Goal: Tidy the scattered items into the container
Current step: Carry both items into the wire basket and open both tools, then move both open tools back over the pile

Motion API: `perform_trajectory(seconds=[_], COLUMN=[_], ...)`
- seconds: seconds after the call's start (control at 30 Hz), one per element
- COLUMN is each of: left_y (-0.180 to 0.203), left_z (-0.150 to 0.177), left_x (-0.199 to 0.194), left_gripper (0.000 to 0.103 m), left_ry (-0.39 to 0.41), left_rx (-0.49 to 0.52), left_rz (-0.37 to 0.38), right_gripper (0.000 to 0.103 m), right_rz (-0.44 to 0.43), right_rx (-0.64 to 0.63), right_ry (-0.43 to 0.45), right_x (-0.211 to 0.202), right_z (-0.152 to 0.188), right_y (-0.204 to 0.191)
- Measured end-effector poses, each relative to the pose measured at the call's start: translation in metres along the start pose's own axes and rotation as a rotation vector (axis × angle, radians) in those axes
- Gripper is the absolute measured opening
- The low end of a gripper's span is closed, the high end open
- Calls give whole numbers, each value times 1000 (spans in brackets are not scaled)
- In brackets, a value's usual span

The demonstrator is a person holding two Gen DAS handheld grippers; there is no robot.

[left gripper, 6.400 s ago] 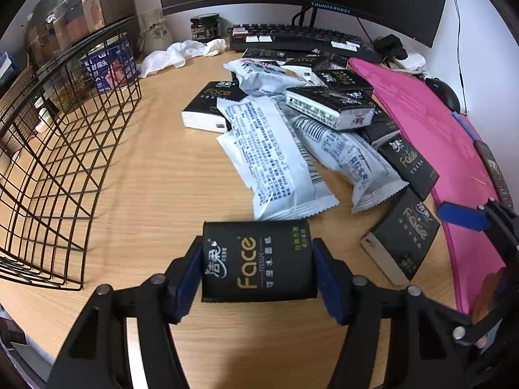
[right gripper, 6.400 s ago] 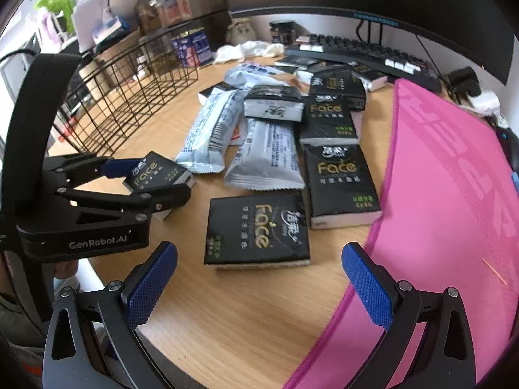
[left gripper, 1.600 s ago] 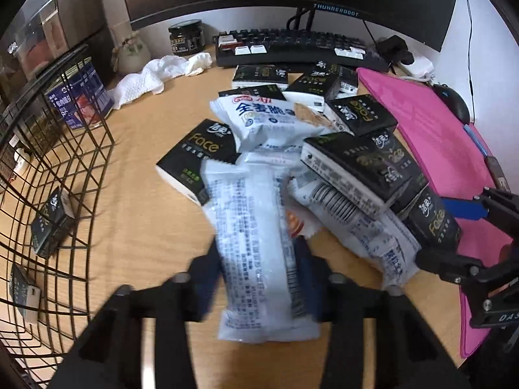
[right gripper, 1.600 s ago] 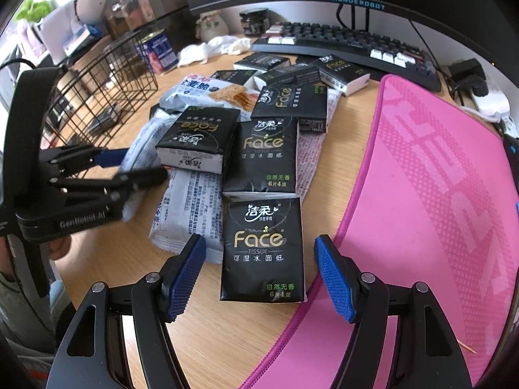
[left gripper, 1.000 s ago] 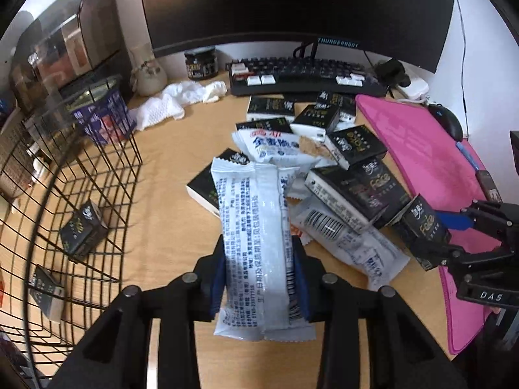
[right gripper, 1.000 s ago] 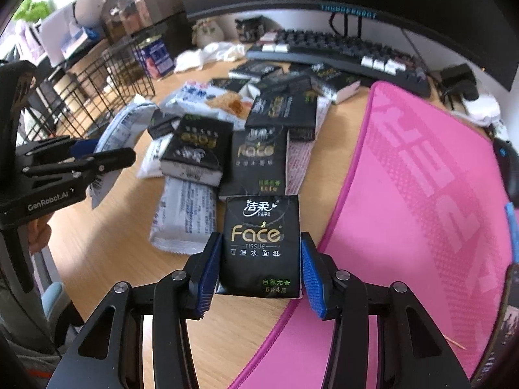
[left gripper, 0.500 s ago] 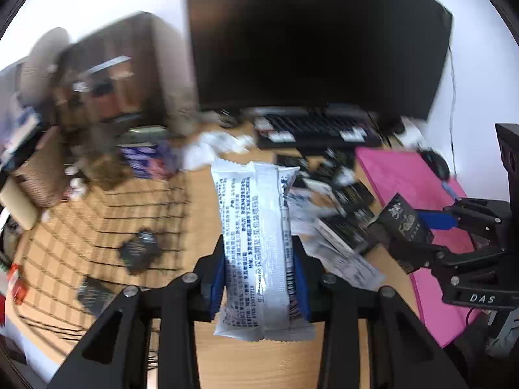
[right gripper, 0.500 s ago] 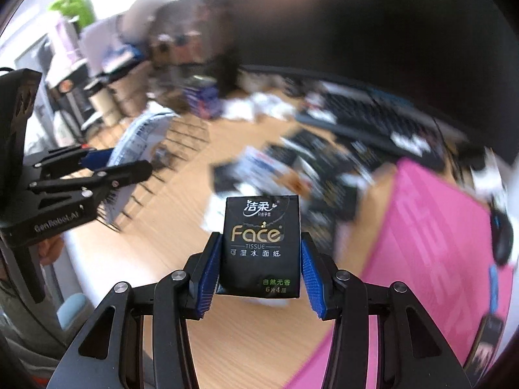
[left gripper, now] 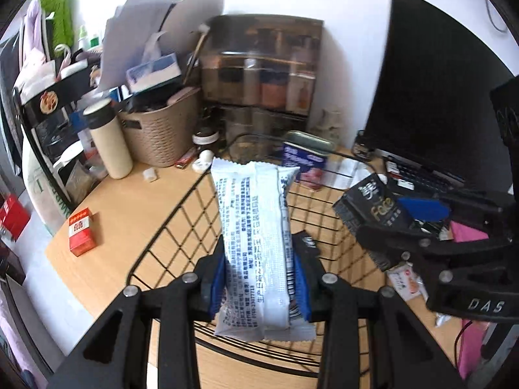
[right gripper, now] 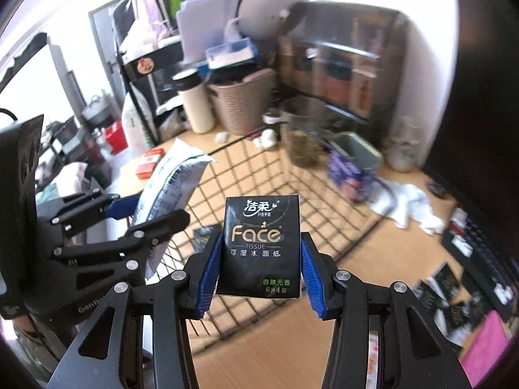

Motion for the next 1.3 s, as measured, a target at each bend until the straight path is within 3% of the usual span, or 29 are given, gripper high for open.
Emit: perform_trajectory(seconds=[0.2, 0.3, 0.33, 0.4, 0.47, 1.03, 1.2, 1.3], left_y=[4, 8, 8, 7, 5, 8, 34, 80], left_z=[10, 9, 9, 8, 8, 5, -2, 0], left_x=[23, 27, 28, 28, 28, 13, -2, -11], left_gripper=[39, 41, 42, 55, 58, 58, 58, 58], left_ry=[-51, -38, -33, -20, -16, 5, 30, 31], left_rx=[3, -15, -25, -43, -58, -56, -23, 83], left_rz=[10, 50, 72, 108, 106, 105, 143, 196], right_gripper=[47, 47, 48, 48, 53, 56, 56, 56], right_rz=[-1, -3, -4, -11, -17, -13, 16, 60], right_rx=[0, 15, 23, 26, 25, 33, 26, 36], right_ry=[-19, -28, -30, -22, -9, -3, 44, 60], right_x=[18, 22, 24, 26, 26, 19, -13, -42], right_z=[7, 7, 6, 5, 4, 2, 0, 14], right_y=[1, 9, 12, 15, 15, 15, 20, 38])
Point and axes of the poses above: each gripper's, at about its wrist camera, not at the fingertips, and x roughly the way its jaws point, y to its right, z to its underside, the point moved 5 cm from there along x, roughly the way its jaws point, and after that the axes turned 10 degrees about x, right-handed, at the moved point
